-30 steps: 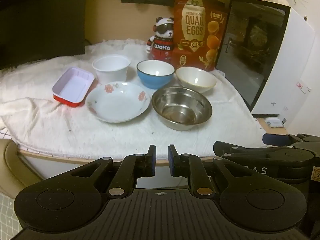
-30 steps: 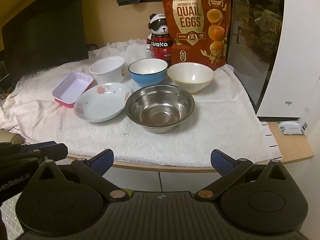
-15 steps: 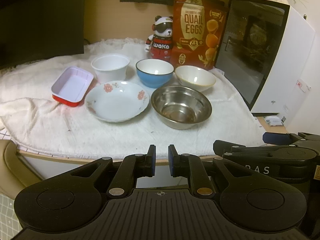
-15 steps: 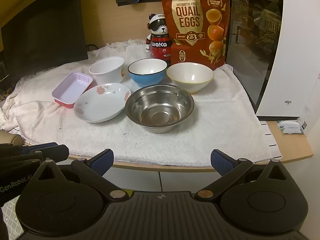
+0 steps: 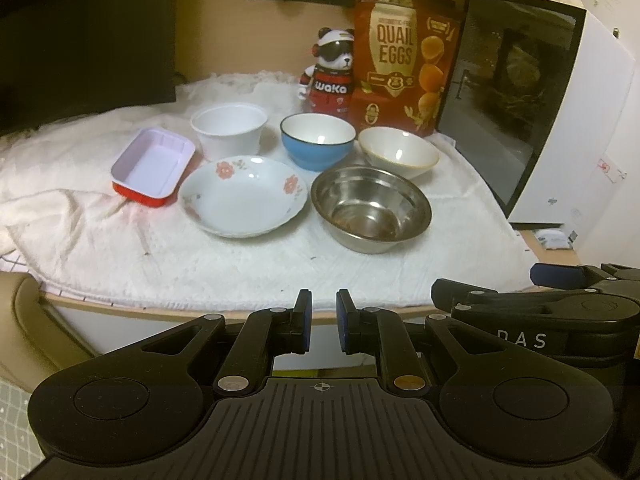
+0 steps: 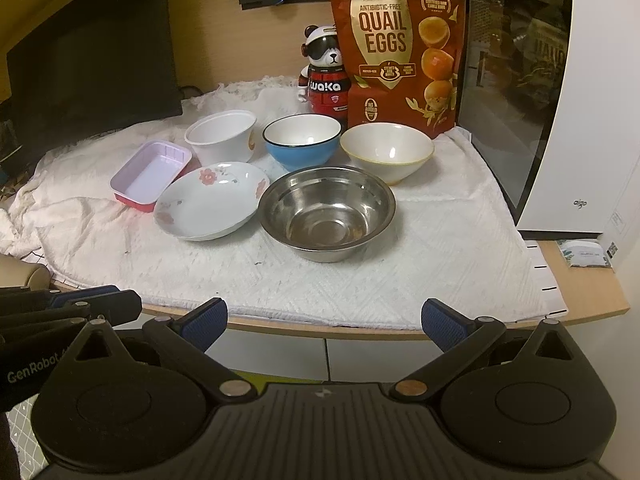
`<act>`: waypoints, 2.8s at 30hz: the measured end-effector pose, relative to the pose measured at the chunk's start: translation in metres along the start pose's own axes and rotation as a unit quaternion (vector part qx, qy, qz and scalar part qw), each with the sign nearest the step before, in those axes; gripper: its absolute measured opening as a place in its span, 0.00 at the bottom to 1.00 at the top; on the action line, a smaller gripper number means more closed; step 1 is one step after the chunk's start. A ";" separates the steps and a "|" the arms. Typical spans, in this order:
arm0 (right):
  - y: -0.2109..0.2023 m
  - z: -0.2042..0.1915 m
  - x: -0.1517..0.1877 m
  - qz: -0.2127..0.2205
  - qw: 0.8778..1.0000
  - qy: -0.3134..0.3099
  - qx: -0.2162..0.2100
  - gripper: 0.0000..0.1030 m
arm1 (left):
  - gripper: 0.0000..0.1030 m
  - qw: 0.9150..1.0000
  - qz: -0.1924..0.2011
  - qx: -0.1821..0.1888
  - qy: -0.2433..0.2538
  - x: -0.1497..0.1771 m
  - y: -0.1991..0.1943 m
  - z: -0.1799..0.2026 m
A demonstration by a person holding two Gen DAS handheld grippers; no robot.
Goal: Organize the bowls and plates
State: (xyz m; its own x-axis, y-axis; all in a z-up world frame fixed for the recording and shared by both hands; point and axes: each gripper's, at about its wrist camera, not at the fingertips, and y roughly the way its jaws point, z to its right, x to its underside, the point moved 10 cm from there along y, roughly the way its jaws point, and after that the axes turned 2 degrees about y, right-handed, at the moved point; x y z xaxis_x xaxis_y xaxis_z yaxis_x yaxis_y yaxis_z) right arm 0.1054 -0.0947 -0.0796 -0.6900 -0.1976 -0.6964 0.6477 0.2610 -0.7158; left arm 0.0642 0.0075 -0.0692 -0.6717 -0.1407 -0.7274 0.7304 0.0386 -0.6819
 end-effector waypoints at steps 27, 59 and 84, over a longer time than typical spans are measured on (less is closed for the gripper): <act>0.006 0.002 -0.002 -0.007 1.000 0.001 0.000 1.00 | 0.16 1.000 -0.010 0.002 -0.002 0.000 0.007 -0.001; 0.094 -0.018 -0.071 0.007 0.997 0.075 0.005 1.00 | 0.17 0.983 -0.075 0.141 -0.087 -0.064 0.106 -0.069; 0.186 0.056 -0.056 -0.102 0.980 0.169 0.021 1.00 | 0.18 0.975 -0.134 0.178 0.028 -0.117 0.238 -0.038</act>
State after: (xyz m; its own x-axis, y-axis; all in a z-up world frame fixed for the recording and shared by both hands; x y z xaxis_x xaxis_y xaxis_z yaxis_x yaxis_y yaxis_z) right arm 0.2821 -0.0877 -0.1764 -0.8698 0.0838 -0.4863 0.4925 0.2083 -0.8450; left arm 0.3119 0.0707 -0.1494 -0.8429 -0.0435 -0.5363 0.5175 -0.3382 -0.7860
